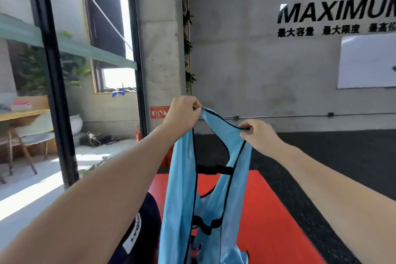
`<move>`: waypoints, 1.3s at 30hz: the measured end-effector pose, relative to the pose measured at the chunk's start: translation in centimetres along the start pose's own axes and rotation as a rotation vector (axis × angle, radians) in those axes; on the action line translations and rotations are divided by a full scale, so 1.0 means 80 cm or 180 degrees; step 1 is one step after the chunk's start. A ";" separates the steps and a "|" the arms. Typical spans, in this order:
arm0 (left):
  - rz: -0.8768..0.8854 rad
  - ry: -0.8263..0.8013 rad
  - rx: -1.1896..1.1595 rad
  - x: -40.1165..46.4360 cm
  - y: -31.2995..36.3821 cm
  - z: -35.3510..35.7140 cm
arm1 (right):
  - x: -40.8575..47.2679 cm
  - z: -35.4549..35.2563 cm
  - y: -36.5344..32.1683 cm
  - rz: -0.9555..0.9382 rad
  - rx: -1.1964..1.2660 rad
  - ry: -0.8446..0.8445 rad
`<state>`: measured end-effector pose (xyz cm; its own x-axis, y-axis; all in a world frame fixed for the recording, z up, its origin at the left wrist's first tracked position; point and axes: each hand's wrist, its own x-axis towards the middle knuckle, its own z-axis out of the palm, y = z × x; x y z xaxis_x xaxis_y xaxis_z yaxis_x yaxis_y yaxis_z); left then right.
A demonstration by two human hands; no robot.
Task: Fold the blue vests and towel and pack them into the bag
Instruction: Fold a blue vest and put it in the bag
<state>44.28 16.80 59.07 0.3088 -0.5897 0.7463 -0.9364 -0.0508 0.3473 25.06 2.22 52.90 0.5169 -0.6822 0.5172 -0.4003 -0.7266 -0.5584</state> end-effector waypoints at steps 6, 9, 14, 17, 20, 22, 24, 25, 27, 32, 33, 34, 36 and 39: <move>-0.0187 -0.1015 -0.0023 -0.016 -0.049 0.162 | 0.009 0.102 0.129 0.0466 -0.0103 -0.0453; -0.0213 -0.1685 -0.0170 -0.040 -0.062 0.220 | -0.012 0.143 0.177 0.0733 -0.0111 -0.0580; -0.0341 -0.2228 -0.0084 -0.112 -0.098 0.251 | -0.073 0.193 0.208 0.1001 0.0100 -0.0849; -0.0652 -0.2322 -0.0184 -0.180 -0.120 0.236 | -0.123 0.216 0.198 0.1067 0.0284 -0.1077; -0.1083 -0.2241 -0.0285 -0.256 -0.144 0.210 | -0.174 0.239 0.174 0.0876 0.0402 -0.1252; -0.1395 -0.2069 -0.0289 -0.310 -0.160 0.193 | -0.209 0.258 0.161 0.0756 0.0432 -0.1384; -0.1690 -0.1899 -0.0248 -0.363 -0.170 0.173 | -0.244 0.279 0.150 0.0674 0.0475 -0.1449; -0.1803 -0.1875 -0.0236 -0.384 -0.173 0.163 | -0.259 0.289 0.144 0.0613 0.0469 -0.1519; -0.1801 -0.1939 -0.0177 -0.406 -0.181 0.150 | -0.279 0.308 0.128 0.0268 0.0387 -0.1791; -0.1523 -0.2142 -0.0277 -0.419 -0.196 0.129 | -0.294 0.346 0.093 -0.0491 0.0175 -0.2033; -0.1487 -0.2277 -0.0314 -0.427 -0.198 0.129 | -0.293 0.352 0.095 -0.0592 -0.0020 -0.2006; -0.1424 -0.2379 -0.0295 -0.435 -0.200 0.130 | -0.292 0.357 0.100 -0.0681 -0.0189 -0.1984; -0.1343 -0.2494 -0.0178 -0.448 -0.207 0.135 | -0.284 0.361 0.108 -0.0820 -0.0416 -0.1969; -0.1374 -0.2625 0.0104 -0.456 -0.223 0.144 | -0.265 0.363 0.108 -0.0896 -0.0471 -0.2055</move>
<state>47.82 29.94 19.16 0.4268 -0.9001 -0.0876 -0.7761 -0.4143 0.4754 32.64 12.74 18.25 0.9415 -0.3163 0.1164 -0.2608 -0.9024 -0.3430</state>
